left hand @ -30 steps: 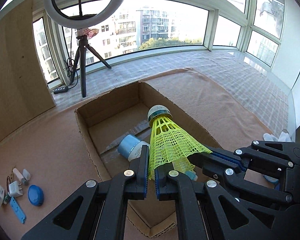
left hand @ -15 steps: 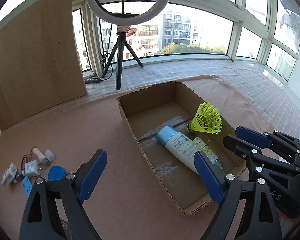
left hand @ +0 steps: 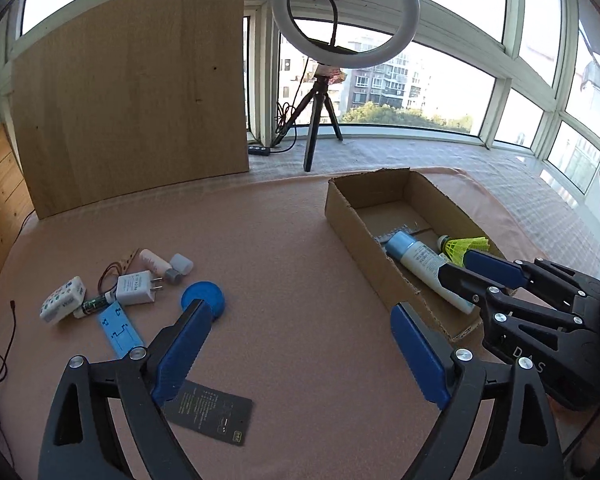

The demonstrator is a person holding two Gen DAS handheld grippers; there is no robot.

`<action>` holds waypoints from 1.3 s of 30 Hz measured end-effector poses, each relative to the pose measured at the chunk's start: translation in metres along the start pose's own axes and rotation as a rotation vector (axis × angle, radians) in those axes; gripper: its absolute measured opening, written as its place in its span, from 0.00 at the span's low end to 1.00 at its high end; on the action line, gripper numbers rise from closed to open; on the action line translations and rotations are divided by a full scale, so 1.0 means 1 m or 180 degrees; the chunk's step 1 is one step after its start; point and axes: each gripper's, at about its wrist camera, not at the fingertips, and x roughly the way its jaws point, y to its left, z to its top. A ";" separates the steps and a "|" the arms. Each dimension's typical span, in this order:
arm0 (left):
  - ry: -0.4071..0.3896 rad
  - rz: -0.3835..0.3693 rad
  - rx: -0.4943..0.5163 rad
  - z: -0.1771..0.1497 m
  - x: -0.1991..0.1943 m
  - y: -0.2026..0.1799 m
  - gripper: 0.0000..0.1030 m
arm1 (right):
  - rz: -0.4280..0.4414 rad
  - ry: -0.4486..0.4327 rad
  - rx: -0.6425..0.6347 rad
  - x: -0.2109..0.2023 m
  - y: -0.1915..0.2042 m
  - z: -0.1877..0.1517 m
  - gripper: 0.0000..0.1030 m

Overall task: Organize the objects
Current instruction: 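Carry the shuttlecock with the left gripper and drop it into the box, then move the right tool to the white Vinda tissue pack and close on it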

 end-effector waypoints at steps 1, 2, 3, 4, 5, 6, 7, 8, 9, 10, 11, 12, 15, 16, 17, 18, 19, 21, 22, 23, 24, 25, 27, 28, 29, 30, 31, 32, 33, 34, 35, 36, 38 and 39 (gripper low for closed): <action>-0.0014 0.0016 -0.0030 -0.002 -0.004 0.009 0.90 | 0.0011 0.0010 -0.0023 0.001 0.009 0.001 0.28; -0.0043 0.0054 -0.0062 -0.005 -0.010 0.018 0.90 | 0.0026 0.0017 -0.0045 0.001 0.017 0.001 0.29; -0.0085 0.0105 -0.0103 -0.009 -0.016 0.028 0.90 | 0.0043 0.0027 -0.0069 0.002 0.026 0.001 0.29; -0.0114 0.0139 -0.0156 -0.012 -0.022 0.040 0.91 | 0.0059 0.0046 -0.0101 0.004 0.035 0.001 0.30; -0.0129 0.0158 -0.0213 -0.015 -0.026 0.051 0.90 | 0.0077 0.0071 -0.0135 0.006 0.045 0.002 0.30; -0.0153 0.0182 -0.0272 -0.018 -0.031 0.063 0.90 | 0.0099 0.0108 -0.0173 0.008 0.055 0.002 0.30; -0.0184 0.0208 -0.0334 -0.021 -0.037 0.075 0.90 | 0.0124 0.0146 -0.0216 0.011 0.066 0.003 0.30; -0.0216 0.0223 -0.0398 -0.025 -0.043 0.087 0.91 | 0.0146 0.0167 -0.0269 0.013 0.078 0.004 0.30; -0.0240 0.0237 -0.0460 -0.029 -0.049 0.100 0.91 | 0.0162 0.0178 -0.0331 0.015 0.091 0.005 0.30; -0.0255 0.0248 -0.0520 -0.034 -0.055 0.112 0.92 | 0.0171 0.0199 -0.0393 0.018 0.104 0.006 0.30; -0.0255 0.0251 -0.0572 -0.038 -0.060 0.125 0.93 | 0.0193 0.0230 -0.0436 0.020 0.118 0.007 0.30; -0.0248 0.0254 -0.0617 -0.043 -0.065 0.137 0.93 | 0.0232 0.0246 -0.0454 0.021 0.131 0.008 0.30; -0.0291 0.0283 -0.0726 -0.058 -0.084 0.174 0.93 | 0.0322 0.0317 -0.0551 0.029 0.175 0.012 0.31; -0.0303 0.0288 -0.0771 -0.063 -0.090 0.185 0.93 | 0.0357 0.0336 -0.0585 0.032 0.190 0.013 0.31; -0.0317 0.0285 -0.0815 -0.067 -0.095 0.197 0.93 | 0.0387 0.0349 -0.0626 0.034 0.205 0.015 0.31; -0.0329 0.0288 -0.0847 -0.071 -0.100 0.208 0.93 | 0.0409 0.0364 -0.0679 0.037 0.219 0.016 0.31; -0.0339 0.0296 -0.0872 -0.075 -0.105 0.219 0.93 | 0.0423 0.0381 -0.0737 0.040 0.234 0.017 0.31; -0.0350 0.0312 -0.0928 -0.083 -0.115 0.241 0.93 | 0.0455 0.0413 -0.0836 0.046 0.260 0.018 0.31; -0.0353 0.0309 -0.0957 -0.087 -0.119 0.252 0.93 | 0.0466 0.0429 -0.0869 0.050 0.271 0.019 0.31; -0.0357 0.0312 -0.0982 -0.091 -0.124 0.262 0.94 | 0.0469 0.0449 -0.0894 0.054 0.282 0.021 0.31; -0.0359 0.0319 -0.1003 -0.094 -0.128 0.271 0.94 | 0.0469 0.0468 -0.0914 0.057 0.291 0.022 0.32; -0.0361 0.0328 -0.1020 -0.098 -0.131 0.280 0.94 | 0.0466 0.0486 -0.0925 0.061 0.299 0.022 0.32; -0.0360 0.0334 -0.1069 -0.105 -0.138 0.297 0.94 | 0.0450 0.0520 -0.0937 0.067 0.312 0.024 0.34; -0.0361 0.0327 -0.1096 -0.108 -0.140 0.304 0.95 | 0.0433 0.0533 -0.0950 0.069 0.318 0.024 0.37; -0.0366 0.0320 -0.1117 -0.110 -0.143 0.311 0.95 | 0.0412 0.0542 -0.0960 0.072 0.321 0.025 0.39; -0.0371 0.0318 -0.1127 -0.113 -0.145 0.317 0.95 | 0.0391 0.0557 -0.0966 0.076 0.325 0.026 0.41; -0.0370 0.0323 -0.1133 -0.115 -0.147 0.322 0.95 | 0.0371 0.0580 -0.0975 0.080 0.328 0.027 0.44; -0.0369 0.0325 -0.1140 -0.118 -0.148 0.327 0.95 | 0.0350 0.0598 -0.0983 0.085 0.331 0.029 0.46; -0.0367 0.0321 -0.1149 -0.121 -0.150 0.332 0.96 | 0.0326 0.0609 -0.0979 0.089 0.331 0.030 0.48; -0.0357 0.0319 -0.1156 -0.124 -0.151 0.336 0.96 | 0.0301 0.0631 -0.0964 0.095 0.332 0.032 0.49; -0.0342 0.0322 -0.1157 -0.127 -0.151 0.339 0.96 | 0.0285 0.0668 -0.0939 0.102 0.333 0.034 0.49; -0.0329 0.0327 -0.1158 -0.131 -0.152 0.342 0.96 | 0.0281 0.0693 -0.0908 0.108 0.333 0.035 0.49; -0.0276 0.0327 -0.1184 -0.141 -0.152 0.348 0.96 | 0.0253 0.0749 -0.0862 0.120 0.331 0.038 0.50; -0.0243 0.0317 -0.1201 -0.145 -0.150 0.351 0.96 | 0.0227 0.0776 -0.0834 0.127 0.328 0.039 0.50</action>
